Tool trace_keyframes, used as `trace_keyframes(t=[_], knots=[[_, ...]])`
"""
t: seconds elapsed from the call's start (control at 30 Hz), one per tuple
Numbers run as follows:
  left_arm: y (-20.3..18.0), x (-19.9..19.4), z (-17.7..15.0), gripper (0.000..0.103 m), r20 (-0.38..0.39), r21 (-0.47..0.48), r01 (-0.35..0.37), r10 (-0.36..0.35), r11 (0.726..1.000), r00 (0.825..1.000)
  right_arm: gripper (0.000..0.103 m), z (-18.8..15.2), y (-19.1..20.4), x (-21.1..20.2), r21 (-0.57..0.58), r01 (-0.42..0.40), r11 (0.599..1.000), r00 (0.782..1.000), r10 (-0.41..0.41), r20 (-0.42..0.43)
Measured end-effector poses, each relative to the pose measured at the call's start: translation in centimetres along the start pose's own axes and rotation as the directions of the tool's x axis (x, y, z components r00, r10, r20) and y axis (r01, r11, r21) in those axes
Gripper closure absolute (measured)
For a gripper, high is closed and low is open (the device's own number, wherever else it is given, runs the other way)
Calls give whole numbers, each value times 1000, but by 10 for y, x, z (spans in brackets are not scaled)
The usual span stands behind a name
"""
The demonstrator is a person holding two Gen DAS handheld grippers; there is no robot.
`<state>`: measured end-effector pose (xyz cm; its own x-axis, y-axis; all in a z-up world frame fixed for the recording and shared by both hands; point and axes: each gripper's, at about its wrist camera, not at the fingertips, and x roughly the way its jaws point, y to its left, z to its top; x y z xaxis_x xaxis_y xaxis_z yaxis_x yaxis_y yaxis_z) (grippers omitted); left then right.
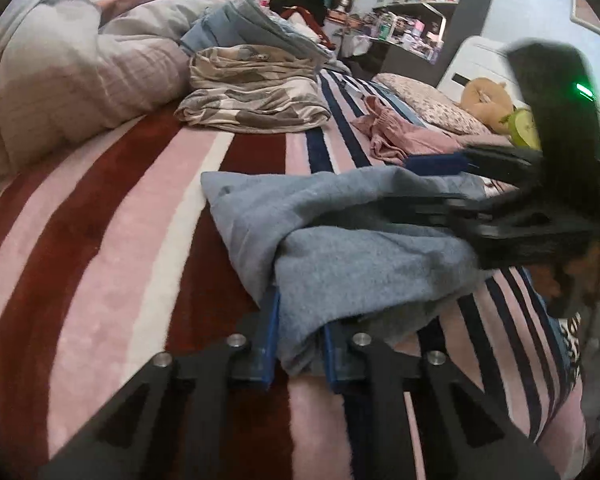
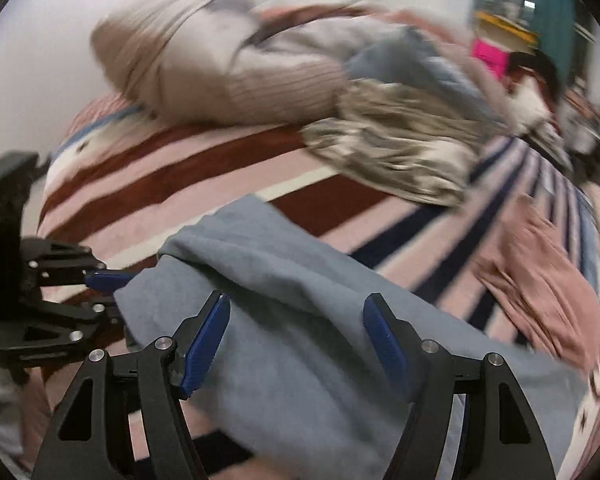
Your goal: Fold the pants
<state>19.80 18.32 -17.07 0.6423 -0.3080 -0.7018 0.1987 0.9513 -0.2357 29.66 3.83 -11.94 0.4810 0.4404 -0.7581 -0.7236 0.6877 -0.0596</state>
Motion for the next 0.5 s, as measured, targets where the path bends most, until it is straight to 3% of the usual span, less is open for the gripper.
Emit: trace_keyframes(t=[0.07,0.1,0.13,0.17,0.23,0.4,0.47,0.5], knots=[[3,1,-1,90,-9,-7,16,-16,1000,1000,39,1,8,14,-24,-15,1000,999,14,-29],[4,1,-3,91,-16,-8,19,-19,1000,1000,46,3,10,22,-35,-18,999,999,17,-45],[6,2,-4,92,-27,-5,15,-15,1000,1000,58,6,10,30,-38,-13,999,998,11,-54],[7,2,-6,92,-34,-4,12,-12,1000,999,81,9,7,38,-20,-9,1000,998,8,-61],[10,2,-9,94,-43,-9,24,-24,1000,999,97,12,-3,42,60,-7,998,998,11,-67],[15,-3,-11,95,-50,-17,49,-50,999,998,98,20,-32,59,217,63,974,996,-47,-78],[16,-6,-10,91,-51,-19,49,-49,999,997,97,21,-29,67,209,65,976,993,-44,-108],[17,-9,-9,78,-47,-18,48,-49,999,998,95,20,-26,66,198,59,978,993,-37,-113]])
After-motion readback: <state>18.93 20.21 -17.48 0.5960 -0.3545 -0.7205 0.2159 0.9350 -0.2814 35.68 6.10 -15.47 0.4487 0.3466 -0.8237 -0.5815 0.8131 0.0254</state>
